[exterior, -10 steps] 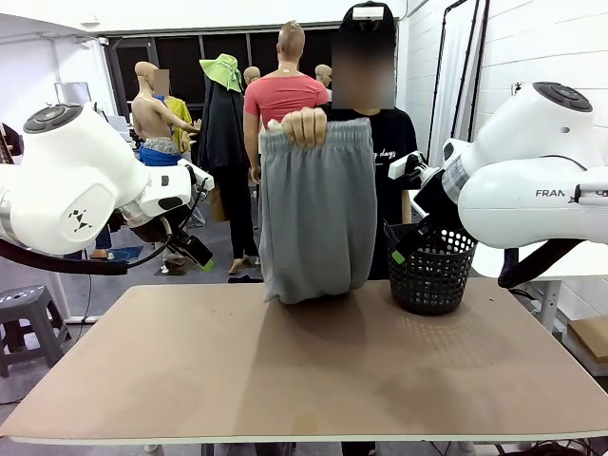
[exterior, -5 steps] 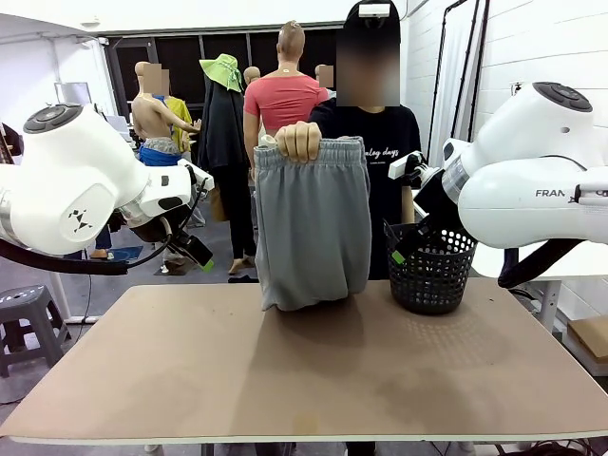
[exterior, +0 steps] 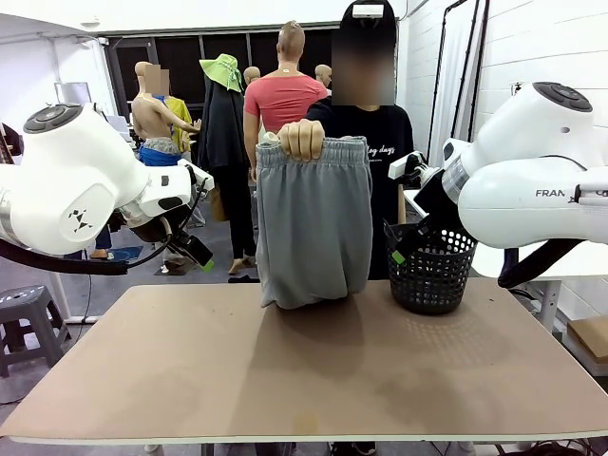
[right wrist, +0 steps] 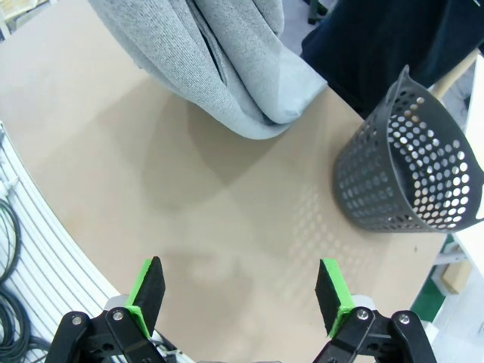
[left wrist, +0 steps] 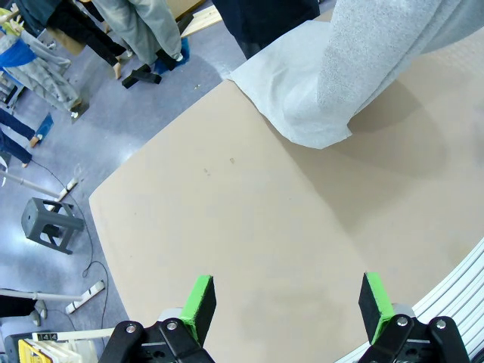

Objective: Fold the training pants.
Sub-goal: Grab both ends of the Training pants handed by a person.

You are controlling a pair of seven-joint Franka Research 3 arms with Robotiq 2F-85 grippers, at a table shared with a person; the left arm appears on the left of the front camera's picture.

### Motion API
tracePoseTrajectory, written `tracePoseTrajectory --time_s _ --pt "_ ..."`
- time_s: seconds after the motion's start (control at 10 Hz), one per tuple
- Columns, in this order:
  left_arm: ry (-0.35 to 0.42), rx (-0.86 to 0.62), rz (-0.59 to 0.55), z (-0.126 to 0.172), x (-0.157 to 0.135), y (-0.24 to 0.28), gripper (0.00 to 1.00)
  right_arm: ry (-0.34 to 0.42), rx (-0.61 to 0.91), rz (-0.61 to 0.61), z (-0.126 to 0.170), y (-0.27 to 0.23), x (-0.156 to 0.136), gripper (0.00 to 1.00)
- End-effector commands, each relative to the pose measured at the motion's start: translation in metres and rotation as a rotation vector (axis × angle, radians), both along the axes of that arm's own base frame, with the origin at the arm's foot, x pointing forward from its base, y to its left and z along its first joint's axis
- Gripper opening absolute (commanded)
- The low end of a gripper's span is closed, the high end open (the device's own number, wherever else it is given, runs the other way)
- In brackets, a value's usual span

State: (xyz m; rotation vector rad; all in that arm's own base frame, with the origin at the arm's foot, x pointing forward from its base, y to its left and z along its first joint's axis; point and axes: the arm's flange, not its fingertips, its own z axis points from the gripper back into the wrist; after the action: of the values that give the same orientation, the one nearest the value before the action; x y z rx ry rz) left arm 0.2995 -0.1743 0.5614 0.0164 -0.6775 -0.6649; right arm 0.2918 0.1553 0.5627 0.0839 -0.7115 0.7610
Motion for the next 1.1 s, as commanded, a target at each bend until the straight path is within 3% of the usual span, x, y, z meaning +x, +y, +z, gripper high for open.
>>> tracePoseTrajectory --time_s 0.0,0.3,0.7,0.9,1.0 --pt "-0.018 0.046 -0.04 0.001 0.002 0.004 1.0 -0.015 -0.026 0.077 0.0 -0.003 0.002 1.0" --pt "-0.062 0.23 -0.286 0.01 0.001 0.009 1.0 -0.055 -0.172 0.297 0.004 -0.016 0.01 1.0" --pt "-0.034 0.398 -0.534 0.012 0.011 0.02 1.0 -0.068 -0.331 0.558 0.011 -0.029 0.022 1.0" --pt "-0.048 0.406 -0.633 0.01 0.017 0.026 1.0 -0.073 -0.403 0.596 0.008 -0.027 0.026 1.0" --pt "-0.041 0.468 -0.414 0.013 0.021 0.027 1.0 -0.09 -0.442 0.533 0.009 -0.025 0.024 1.0"
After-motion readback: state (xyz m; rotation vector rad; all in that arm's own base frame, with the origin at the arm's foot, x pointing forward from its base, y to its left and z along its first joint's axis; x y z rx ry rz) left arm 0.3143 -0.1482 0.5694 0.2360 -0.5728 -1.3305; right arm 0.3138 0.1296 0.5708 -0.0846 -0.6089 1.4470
